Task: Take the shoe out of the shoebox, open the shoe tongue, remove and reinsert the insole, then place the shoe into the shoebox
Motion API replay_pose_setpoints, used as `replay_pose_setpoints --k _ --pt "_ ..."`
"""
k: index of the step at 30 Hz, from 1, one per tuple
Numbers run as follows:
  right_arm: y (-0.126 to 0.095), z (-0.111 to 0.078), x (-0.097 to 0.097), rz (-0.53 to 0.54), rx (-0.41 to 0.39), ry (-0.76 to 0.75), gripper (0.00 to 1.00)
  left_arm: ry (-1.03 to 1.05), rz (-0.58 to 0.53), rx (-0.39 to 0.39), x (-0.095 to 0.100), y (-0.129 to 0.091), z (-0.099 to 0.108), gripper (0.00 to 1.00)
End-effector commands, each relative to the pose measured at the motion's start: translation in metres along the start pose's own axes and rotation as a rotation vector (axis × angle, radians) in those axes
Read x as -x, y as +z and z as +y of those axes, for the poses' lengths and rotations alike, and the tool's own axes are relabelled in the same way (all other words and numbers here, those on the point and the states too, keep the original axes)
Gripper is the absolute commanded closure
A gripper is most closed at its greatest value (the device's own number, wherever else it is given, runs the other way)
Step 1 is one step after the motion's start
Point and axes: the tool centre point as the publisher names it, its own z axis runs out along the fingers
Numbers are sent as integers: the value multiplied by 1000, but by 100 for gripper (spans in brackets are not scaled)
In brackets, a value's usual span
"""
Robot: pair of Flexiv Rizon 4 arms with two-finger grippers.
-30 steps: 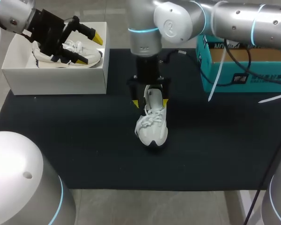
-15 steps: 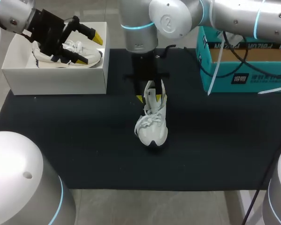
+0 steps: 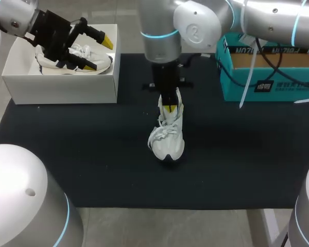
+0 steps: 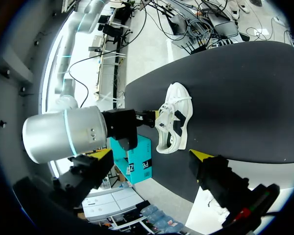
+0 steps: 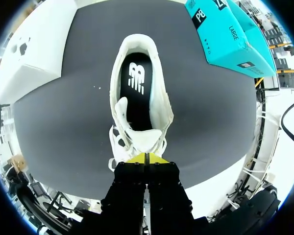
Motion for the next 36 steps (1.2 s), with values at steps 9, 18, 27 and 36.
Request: replay_pose_setpoints --k 9,18,27,36 --pt "24 32 11 -2 -13 -7 100 1 3 0 0 0 0 0" --pt "20 31 14 -46 -14 -5 100 1 3 0 0 0 0 0" --pt "-7 27 -4 -43 39 -52 100 1 3 0 0 0 0 0" --pt "12 38 -3 -3 29 -57 100 1 3 0 0 0 0 0"
